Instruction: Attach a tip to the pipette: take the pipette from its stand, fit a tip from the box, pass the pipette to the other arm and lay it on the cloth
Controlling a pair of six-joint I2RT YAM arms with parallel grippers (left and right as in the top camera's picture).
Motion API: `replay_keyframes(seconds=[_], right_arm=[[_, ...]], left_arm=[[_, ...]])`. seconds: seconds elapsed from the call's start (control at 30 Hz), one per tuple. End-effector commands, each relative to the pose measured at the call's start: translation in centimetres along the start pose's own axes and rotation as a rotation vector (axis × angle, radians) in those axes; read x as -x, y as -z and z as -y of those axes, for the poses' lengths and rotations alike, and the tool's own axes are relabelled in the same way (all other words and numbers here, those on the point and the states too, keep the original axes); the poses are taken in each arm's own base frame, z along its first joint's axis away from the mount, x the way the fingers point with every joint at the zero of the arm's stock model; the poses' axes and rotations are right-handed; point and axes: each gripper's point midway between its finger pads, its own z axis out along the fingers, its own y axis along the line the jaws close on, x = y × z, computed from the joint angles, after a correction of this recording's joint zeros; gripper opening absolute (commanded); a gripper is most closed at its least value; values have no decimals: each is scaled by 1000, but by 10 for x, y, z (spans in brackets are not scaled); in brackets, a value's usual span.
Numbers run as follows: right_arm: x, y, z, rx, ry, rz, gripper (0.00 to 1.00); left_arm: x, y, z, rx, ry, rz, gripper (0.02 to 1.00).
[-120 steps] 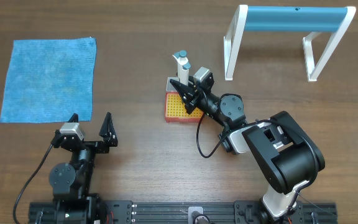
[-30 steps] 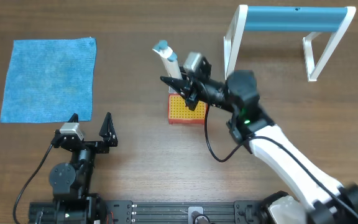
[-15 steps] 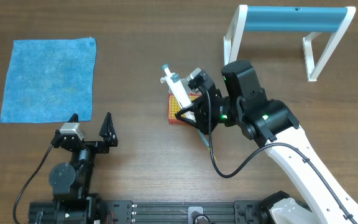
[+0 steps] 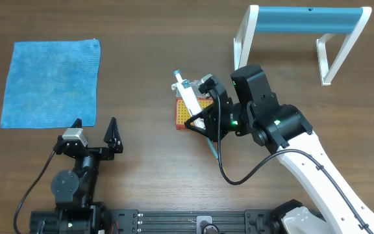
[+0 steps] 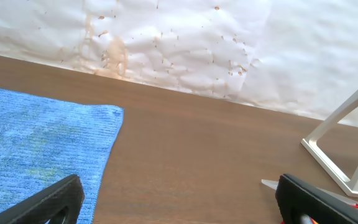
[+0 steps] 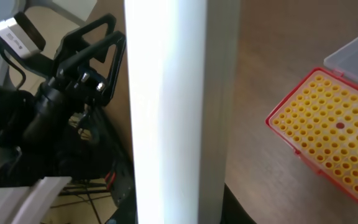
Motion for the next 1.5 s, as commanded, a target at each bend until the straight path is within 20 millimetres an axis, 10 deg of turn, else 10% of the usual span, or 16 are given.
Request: replay_keyframes(seconds=[0.03, 0.13, 0.33, 0.53, 0.97, 1.2, 1.5], right_arm=[[4, 2, -5, 16, -87, 10, 82], [4, 2, -5, 16, -98, 10, 82], [4, 2, -5, 17, -106, 12, 82], [5, 2, -5, 18, -142, 14, 82], [36, 4, -13, 48, -32, 128, 82], [55, 8, -19, 64, 37, 201, 82], [69, 12, -24, 76, 89, 256, 82]], left_arm=[[0, 0, -1, 5, 6, 1, 998], [-2, 1, 15, -84, 115, -17, 993], [-19, 30, 94, -475, 917, -389, 996], [-7, 20, 79, -390, 1063, -315, 996], [21, 9, 113, -603, 1015, -413, 998], [72, -34, 170, -879, 812, -589, 998], [92, -63, 236, -1232, 577, -712, 998]])
